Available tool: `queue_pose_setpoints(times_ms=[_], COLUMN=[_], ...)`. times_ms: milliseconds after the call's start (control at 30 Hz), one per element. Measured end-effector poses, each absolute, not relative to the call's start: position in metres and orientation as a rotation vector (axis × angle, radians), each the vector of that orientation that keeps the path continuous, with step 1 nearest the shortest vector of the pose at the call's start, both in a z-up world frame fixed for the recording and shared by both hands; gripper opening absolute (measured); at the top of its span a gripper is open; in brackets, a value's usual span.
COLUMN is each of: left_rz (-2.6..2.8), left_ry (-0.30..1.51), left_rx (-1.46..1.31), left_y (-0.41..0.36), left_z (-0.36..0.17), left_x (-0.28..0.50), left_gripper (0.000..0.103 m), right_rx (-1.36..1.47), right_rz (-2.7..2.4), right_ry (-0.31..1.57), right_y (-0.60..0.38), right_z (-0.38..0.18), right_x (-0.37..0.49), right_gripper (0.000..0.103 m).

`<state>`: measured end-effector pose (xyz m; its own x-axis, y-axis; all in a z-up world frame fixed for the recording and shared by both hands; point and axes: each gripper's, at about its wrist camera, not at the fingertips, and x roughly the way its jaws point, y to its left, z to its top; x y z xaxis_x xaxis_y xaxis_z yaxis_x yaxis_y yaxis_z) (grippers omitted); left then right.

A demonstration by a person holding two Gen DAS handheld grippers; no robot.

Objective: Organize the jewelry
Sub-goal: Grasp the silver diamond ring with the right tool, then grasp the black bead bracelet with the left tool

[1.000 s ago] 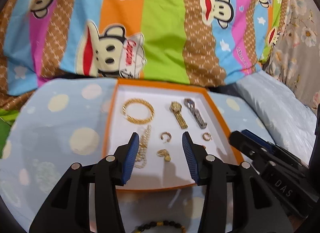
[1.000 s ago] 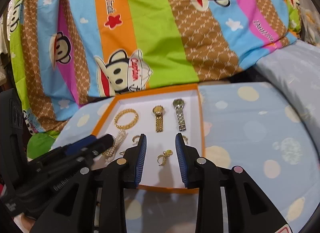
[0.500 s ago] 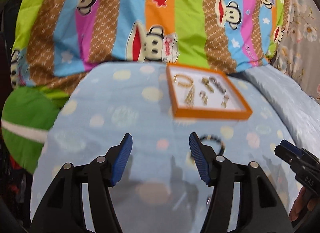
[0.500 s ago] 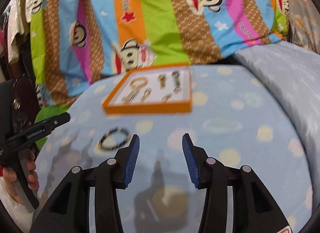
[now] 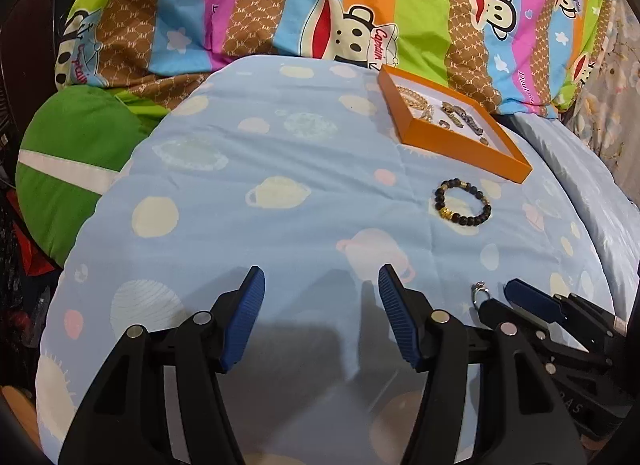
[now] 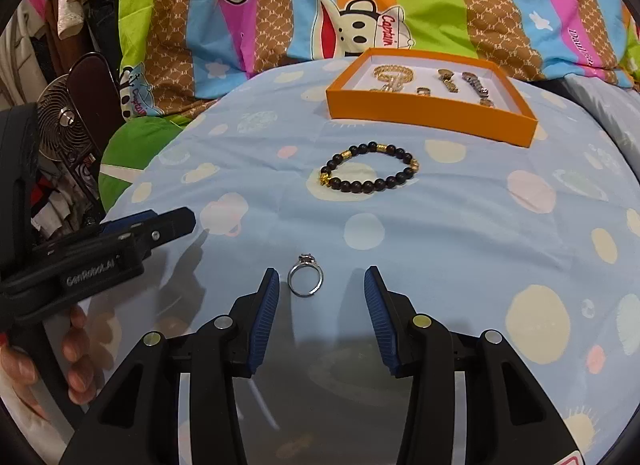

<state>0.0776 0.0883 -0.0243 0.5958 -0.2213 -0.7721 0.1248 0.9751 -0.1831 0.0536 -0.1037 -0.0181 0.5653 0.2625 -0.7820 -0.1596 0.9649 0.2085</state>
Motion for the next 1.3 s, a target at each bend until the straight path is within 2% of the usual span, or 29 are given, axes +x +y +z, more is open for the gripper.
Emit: queue_pose_setpoints(times_ms=[67,233,300,700,800,933,1300], left_rz=[-0.203,-0.207,-0.21,-0.279,-0.329,-0.366,-0.363], left_ry=[0.913,0.91,0.91,0.902,0.886,0.873,0.927], left_rx=[-0.121,-0.114,-0.116,-0.102,-0.07,-0.006,0.003], left_y=[0.089,0.088,0.088,0.066,0.04,-0.003,-0.045], left_z=[-0.026,-0.026,-0.026,-0.012,-0.005,-0.002,-0.021], left_x=[0.077,0.078,0.078,0.085,0.091,0.109,0.15], left_gripper=[0.057,0.057,0.057,0.058,0.067,0.067,0.067], right_rx=[0.105,0.028,0.0,0.092,0.119,0.153,0.224], right_rz=[0.242,0.225,0.221,0.148,0.098,0.046,0.04], right_ry=[0.94,0.95,0.949,0.918,0.913,0.906,0.909], right_y=[-0.102,-0.088,-0.084,-0.129,-0.153,-0.179,-0.201], right_z=[-0.018,-0.019,-0.019,-0.014,-0.012,-0.012,-0.021], right_x=[0.058,0.062,0.061,0.044,0.038,0.032,0.034], right_gripper=[0.041,0.022,0.019,0.018,0.018,0.019,0.019])
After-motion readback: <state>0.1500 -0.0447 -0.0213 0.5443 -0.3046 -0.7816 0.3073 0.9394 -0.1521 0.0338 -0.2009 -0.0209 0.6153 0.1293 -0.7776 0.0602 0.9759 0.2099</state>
